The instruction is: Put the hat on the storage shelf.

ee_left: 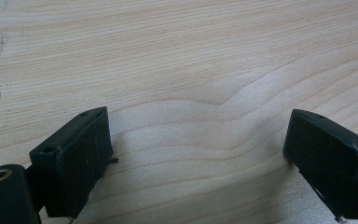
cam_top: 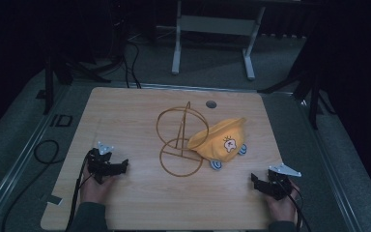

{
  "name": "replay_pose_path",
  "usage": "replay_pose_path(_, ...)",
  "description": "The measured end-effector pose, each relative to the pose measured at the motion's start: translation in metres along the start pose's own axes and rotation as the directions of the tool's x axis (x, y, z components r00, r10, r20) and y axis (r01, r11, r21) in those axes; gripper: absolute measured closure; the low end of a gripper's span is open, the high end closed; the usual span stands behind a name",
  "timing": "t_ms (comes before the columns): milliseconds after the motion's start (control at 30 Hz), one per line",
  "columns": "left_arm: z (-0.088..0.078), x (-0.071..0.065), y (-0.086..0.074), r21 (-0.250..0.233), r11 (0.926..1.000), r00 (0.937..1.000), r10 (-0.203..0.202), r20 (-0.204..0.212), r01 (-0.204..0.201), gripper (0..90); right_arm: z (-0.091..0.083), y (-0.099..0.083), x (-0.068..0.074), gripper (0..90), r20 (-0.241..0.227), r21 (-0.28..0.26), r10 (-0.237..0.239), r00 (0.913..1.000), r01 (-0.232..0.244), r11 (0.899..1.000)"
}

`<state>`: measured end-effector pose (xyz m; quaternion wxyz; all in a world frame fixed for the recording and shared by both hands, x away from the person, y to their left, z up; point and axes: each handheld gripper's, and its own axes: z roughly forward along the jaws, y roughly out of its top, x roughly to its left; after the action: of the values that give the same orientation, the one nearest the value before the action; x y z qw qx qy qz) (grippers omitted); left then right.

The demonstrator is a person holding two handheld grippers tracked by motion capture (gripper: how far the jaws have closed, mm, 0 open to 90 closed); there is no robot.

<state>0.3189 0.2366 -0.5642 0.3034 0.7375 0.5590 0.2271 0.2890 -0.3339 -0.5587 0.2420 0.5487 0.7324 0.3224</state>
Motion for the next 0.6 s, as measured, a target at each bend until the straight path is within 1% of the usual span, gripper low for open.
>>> replay_pose_path(333,0.0,0.0,0.0,0.0,1.0,1.0,0.0,0.0,0.0,7.7,-0.0001,0.0,0.0001,24.9,0.001,0.0,0.001,1.0,-0.001,1.0)
replay_pose_path(433,0.0,-0.0001,0.0001,0.0,1.0,1.0,-0.001,0.0,0.001,7.7,-0.0006,-0.0003,0.0017,25.0,0.011,0.001,0.015,0.9998,-0.015,1.0)
replay_pose_path(500,0.0,-0.0001,0.0001,0.0,1.0,1.0,-0.001,0.0,0.001,7.7,-0.0009,0.0001,0.0038,25.1,0.027,0.007,0.027,0.9993,-0.028,1.0)
replay_pose_path(600,0.0,0.0,0.0001,0.0,1.0,1.0,-0.001,0.0,0.001,7.7,-0.0011,0.0001,0.004,25.4,0.026,0.008,0.023,0.9994,-0.024,1.0)
